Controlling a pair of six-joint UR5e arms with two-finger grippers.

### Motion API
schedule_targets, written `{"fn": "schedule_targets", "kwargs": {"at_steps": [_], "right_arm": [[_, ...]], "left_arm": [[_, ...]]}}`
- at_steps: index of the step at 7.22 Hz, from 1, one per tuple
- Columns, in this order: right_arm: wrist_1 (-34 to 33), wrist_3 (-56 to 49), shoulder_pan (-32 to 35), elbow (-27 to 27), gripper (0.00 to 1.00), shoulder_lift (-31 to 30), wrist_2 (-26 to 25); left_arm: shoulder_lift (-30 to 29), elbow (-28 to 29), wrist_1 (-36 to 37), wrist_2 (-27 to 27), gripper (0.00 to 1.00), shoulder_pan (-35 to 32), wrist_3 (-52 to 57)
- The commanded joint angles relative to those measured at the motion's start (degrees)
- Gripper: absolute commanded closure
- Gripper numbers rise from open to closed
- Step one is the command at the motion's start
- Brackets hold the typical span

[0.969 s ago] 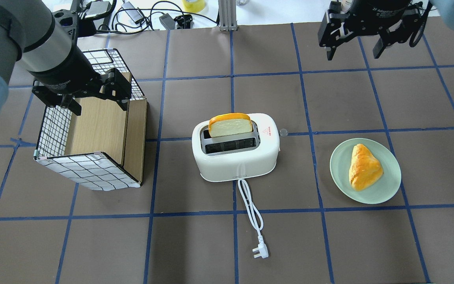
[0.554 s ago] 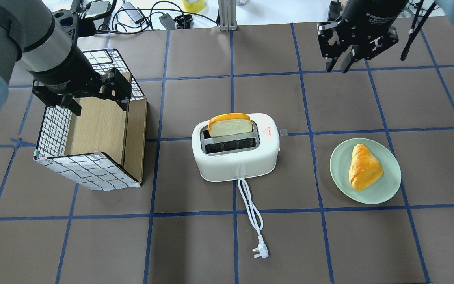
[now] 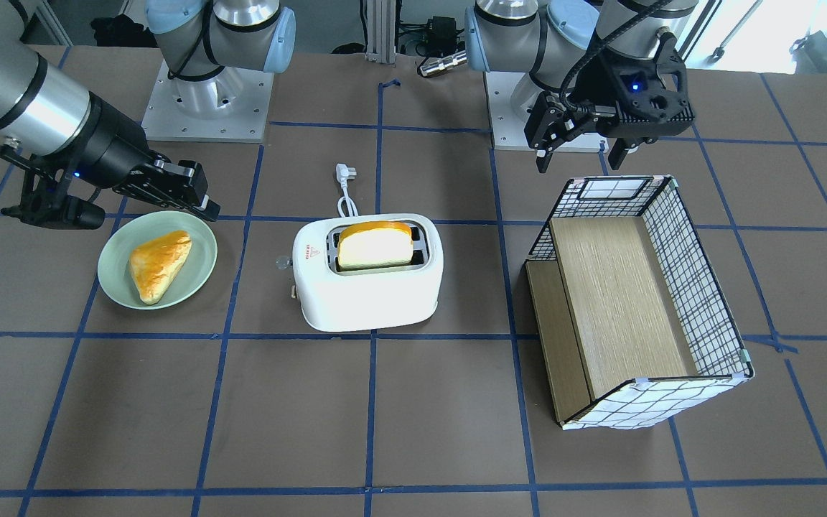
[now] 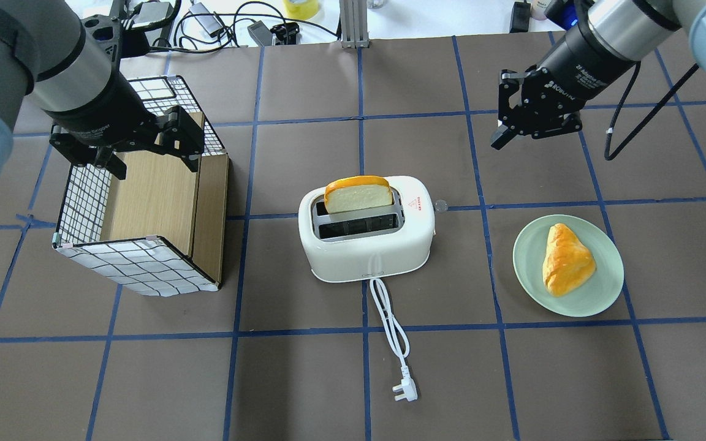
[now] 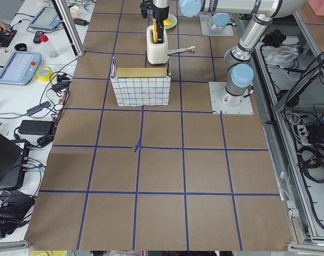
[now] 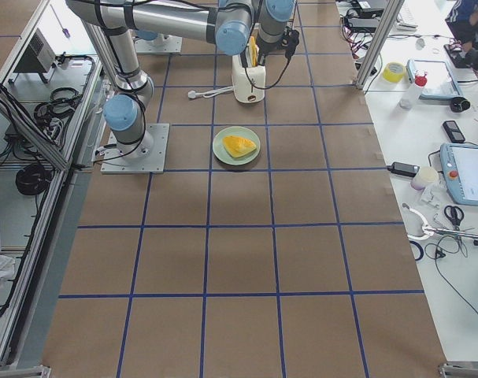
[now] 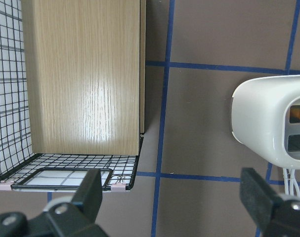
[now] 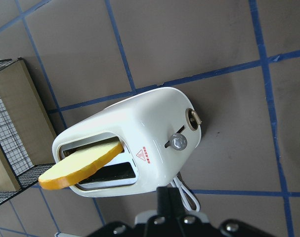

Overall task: Press toaster with right arm
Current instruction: 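Move the right gripper down toward the lever on the white toaster's side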

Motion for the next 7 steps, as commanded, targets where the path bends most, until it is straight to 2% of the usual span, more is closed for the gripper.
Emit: {"fn": "schedule_targets", "kwargs": {"at_steps": [1,2,4,6,7], "right_arm": [[-0.78,-7.74,-1.15,5.71,1.00,0.96,6.57],[-1.91,-11.11,-1.41,8.01,1.00,1.23,7.82],[-11.36,-11.58,-1.41,12.92,1.00,2.90,10.81],[-20.42,-11.41,-1.41,17.76,1.00,4.21,11.08],[-21.85,-11.32,-1.33,18.48,1.00,4.66,11.69]], "left_arm": [[0.00,0.00,0.00,-0.04,0.00,0.00,0.00],[0.00,0.09,0.00,-0.04,0.00,0.00,0.00],[0.00,0.00,0.00,0.05,0.00,0.00,0.00],[0.00,0.00,0.00,0.05,0.00,0.00,0.00],[0.00,0.00,0.00,-0.04,0.00,0.00,0.00]]}}
